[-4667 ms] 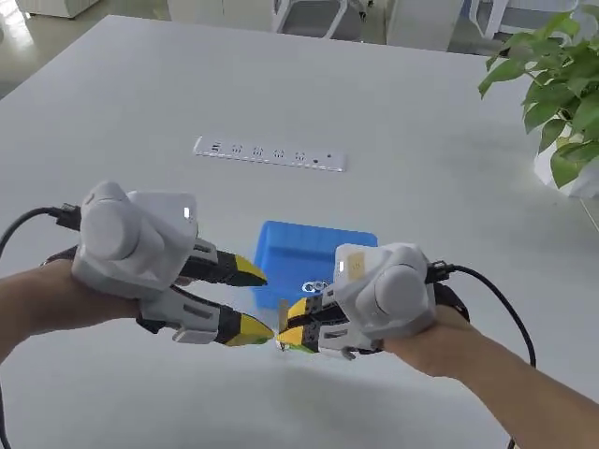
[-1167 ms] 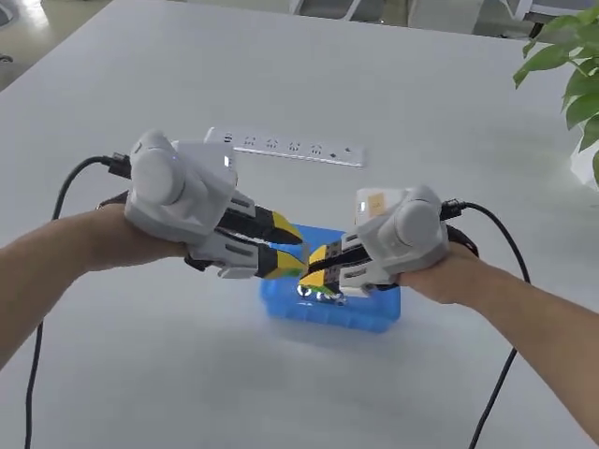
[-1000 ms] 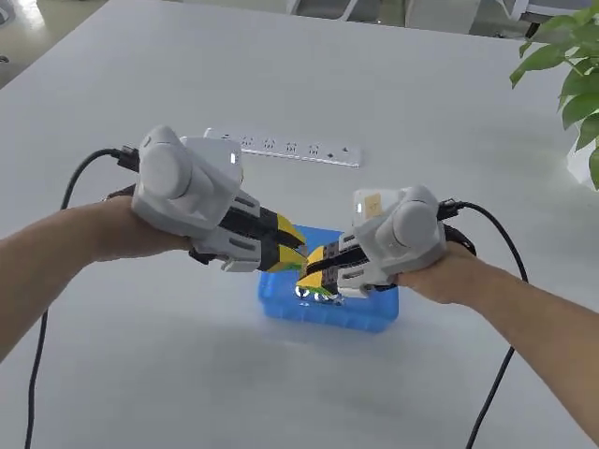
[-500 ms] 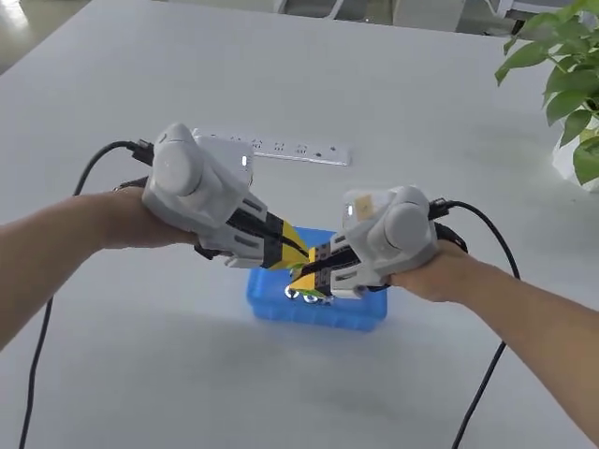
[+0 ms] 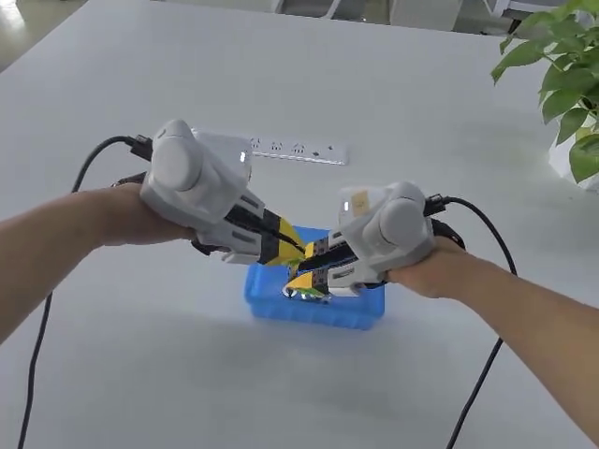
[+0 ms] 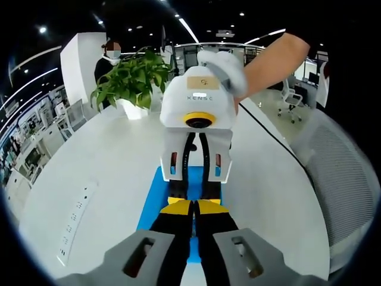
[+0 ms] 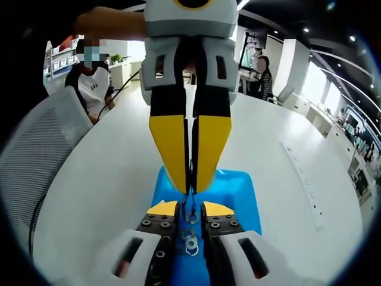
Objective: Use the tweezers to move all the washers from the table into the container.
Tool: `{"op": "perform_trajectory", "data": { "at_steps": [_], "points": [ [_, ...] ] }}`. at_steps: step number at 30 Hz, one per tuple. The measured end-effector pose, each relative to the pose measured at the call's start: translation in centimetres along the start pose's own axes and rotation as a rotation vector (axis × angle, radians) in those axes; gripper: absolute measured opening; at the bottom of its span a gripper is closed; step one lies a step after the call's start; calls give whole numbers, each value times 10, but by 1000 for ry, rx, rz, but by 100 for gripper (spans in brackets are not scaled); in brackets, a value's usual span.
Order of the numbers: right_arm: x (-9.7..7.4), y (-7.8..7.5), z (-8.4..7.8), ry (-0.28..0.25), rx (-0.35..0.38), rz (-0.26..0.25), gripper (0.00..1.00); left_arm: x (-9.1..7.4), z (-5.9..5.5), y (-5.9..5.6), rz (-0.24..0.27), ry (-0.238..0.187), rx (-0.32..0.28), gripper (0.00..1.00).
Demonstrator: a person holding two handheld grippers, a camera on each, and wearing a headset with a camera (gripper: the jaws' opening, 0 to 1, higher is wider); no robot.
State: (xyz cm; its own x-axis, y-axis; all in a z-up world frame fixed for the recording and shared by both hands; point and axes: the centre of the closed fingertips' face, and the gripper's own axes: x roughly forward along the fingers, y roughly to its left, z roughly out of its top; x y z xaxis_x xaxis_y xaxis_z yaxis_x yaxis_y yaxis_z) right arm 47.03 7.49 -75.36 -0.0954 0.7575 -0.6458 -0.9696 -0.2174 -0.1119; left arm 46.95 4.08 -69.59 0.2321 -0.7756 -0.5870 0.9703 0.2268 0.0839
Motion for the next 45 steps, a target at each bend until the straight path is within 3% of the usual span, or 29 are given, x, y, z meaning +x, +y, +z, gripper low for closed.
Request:
{"op": "perform_trajectory", "data": {
  "at_steps": [7, 17, 45],
  "points": [
    [-9, -2, 1, -3, 14, -20, 21, -2, 1, 1, 5, 5, 7, 4],
    [-29, 1, -3, -4, 56, -61, 30, -7, 12, 3, 15, -5, 11, 4],
    [-90, 18, -19, -19, 201, -233, 51, -25, 47, -15, 15, -17, 16, 4]
  ]
}}
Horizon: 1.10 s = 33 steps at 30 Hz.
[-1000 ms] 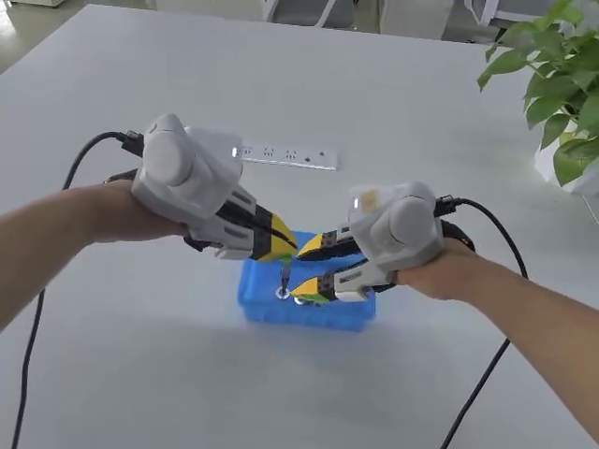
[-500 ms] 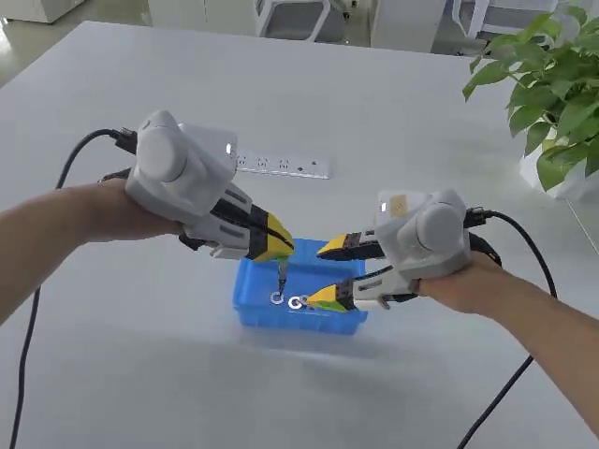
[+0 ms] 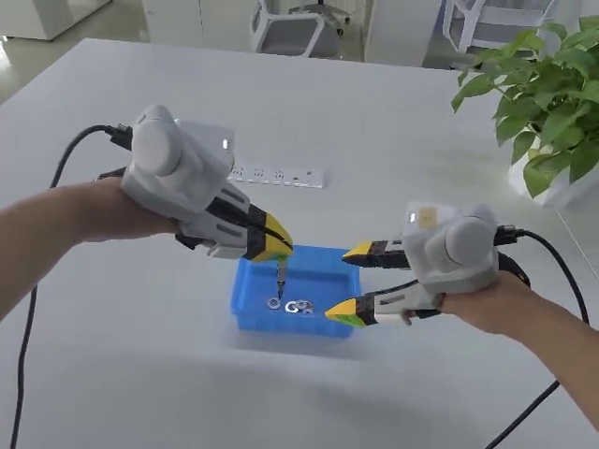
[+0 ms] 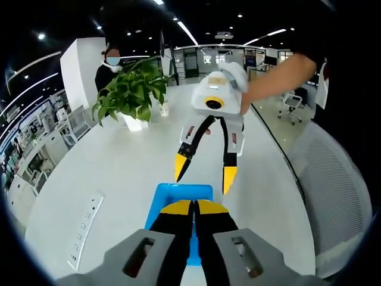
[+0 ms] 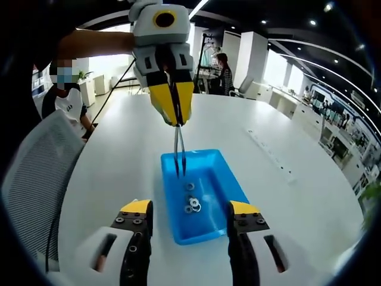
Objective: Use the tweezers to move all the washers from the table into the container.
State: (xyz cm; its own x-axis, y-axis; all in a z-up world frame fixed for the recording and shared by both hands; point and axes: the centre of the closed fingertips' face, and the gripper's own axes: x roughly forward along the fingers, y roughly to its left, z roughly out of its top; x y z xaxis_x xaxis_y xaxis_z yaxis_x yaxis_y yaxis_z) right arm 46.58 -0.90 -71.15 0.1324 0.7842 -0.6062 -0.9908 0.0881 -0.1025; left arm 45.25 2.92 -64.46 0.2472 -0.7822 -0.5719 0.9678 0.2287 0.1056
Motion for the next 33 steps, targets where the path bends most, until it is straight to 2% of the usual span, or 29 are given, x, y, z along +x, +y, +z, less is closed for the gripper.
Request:
{"op": "perform_trajectory", "data": {
  "at_steps": [7, 16, 23, 33],
  "points": [
    [-10, 6, -6, 5, 21, -26, 55, -4, 11, -8, -2, -11, 6, 4],
    [-25, 11, -11, 0, 46, -67, 63, -10, 17, -18, -4, -8, 8, 4],
    [-37, 19, -23, 6, 81, -92, 69, -12, 21, -26, -13, -8, 7, 4],
    [-50, 29, -29, -5, 101, -116, 68, -8, 24, -45, -43, -15, 15, 4]
  ]
}}
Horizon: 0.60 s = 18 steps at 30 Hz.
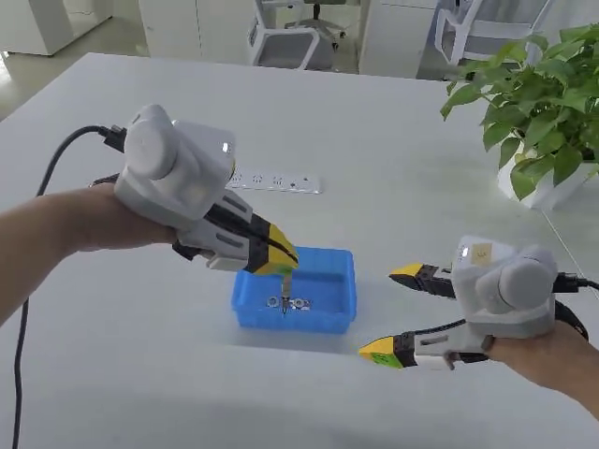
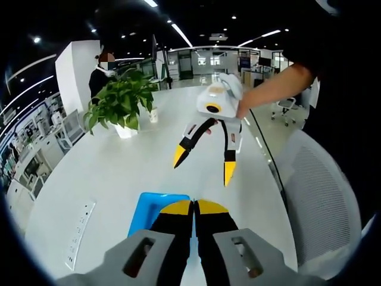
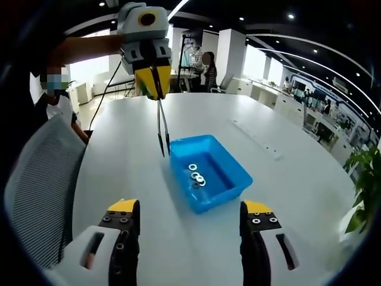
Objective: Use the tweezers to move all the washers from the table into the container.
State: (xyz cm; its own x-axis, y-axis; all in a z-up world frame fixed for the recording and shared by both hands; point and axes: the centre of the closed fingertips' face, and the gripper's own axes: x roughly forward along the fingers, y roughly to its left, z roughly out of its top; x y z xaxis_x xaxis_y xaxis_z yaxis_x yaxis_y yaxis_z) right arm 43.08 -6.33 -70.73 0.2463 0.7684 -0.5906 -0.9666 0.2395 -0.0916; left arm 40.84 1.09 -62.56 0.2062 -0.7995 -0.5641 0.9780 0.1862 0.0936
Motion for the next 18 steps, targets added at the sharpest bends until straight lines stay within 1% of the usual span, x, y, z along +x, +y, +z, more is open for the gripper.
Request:
{"op": "perform_trajectory", "data": {
  "at_steps": [9, 12, 14, 18],
  "points": [
    [1, 13, 4, -14, -7, 11, 66, 6, 1, -15, -16, -13, 11, 4],
    [3, 23, 10, -24, -27, 35, 62, 7, 2, -20, -19, -18, 14, 4],
    [6, 31, 12, -32, -49, 53, 59, 8, 2, -22, -20, -22, 15, 4],
    [11, 43, 16, -42, -71, 83, 51, 10, 2, -28, -25, -26, 15, 4]
  ]
}}
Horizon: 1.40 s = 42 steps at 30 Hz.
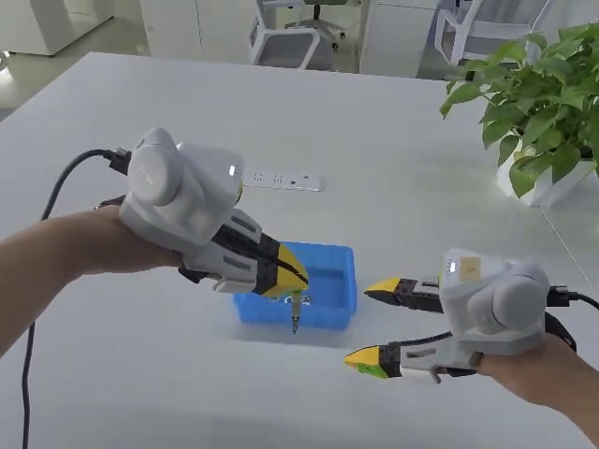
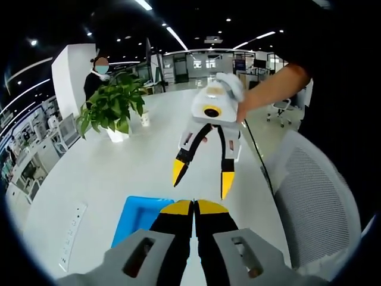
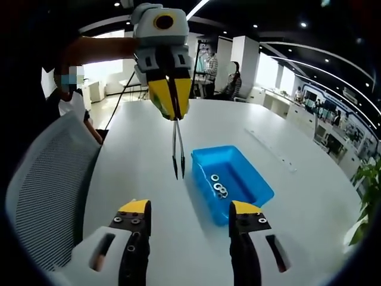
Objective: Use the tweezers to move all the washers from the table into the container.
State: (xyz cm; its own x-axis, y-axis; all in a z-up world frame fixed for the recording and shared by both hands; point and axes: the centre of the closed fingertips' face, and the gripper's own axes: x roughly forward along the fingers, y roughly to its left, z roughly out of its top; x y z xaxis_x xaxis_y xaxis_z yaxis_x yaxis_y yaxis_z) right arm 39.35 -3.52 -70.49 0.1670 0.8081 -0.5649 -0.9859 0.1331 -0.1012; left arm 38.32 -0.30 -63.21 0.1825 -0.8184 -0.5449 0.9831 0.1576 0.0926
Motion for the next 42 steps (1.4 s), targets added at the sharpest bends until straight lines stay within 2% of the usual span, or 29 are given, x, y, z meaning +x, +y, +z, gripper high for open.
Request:
{"op": "perform_trajectory", "data": {
  "at_steps": [14, 26, 32, 39, 42],
  "points": [
    [22, 25, 15, -27, -71, 87, 30, 6, 1, -15, -16, -24, 0, 4],
    [41, 38, 19, -38, -89, 134, 21, 8, -1, -24, -14, -51, -17, 4],
    [47, 43, 17, -34, -115, 140, 15, 7, -2, -26, -18, -54, -14, 4],
    [48, 42, 12, -12, -134, 138, 10, 7, -6, -31, -29, -35, -14, 4],
    [48, 39, 9, 1, -144, 125, 7, 5, -11, -32, -33, -15, -8, 4]
  ]
}}
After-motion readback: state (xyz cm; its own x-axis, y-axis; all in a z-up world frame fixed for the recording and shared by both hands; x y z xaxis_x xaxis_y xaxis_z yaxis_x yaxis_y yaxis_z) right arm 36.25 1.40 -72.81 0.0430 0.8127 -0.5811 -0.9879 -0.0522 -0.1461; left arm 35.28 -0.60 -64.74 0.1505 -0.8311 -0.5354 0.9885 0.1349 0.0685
